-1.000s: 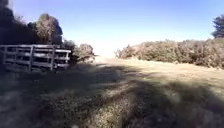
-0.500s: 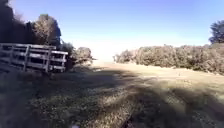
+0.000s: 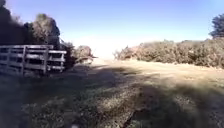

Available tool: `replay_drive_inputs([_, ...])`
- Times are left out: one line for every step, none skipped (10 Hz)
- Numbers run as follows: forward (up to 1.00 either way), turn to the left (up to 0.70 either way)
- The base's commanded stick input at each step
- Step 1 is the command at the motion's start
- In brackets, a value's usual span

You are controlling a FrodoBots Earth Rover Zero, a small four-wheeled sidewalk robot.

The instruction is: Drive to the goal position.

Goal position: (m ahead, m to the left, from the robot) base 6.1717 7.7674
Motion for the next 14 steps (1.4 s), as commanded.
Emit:
replay_drive_inputs([0.45, 0.0])
replay_drive_inputs([0.45, 0.0])
replay_drive_inputs([0.45, 0.0])
replay_drive_inputs([0.45, 0.0])
replay_drive_inputs([0.45, 0.0])
replay_drive_inputs([0.45, 0.0])
replay_drive_inputs([0.45, 0.0])
replay_drive_inputs([0.45, 0.0])
replay_drive_inputs([0.45, 0.0])
replay_drive_inputs([0.45, 0.0])
replay_drive_inputs([0.45, 0.0])
replay_drive_inputs([0.45, 0.0])
replay_drive_inputs([0.45, 0.0])
replay_drive_inputs([0.45, 0.0])
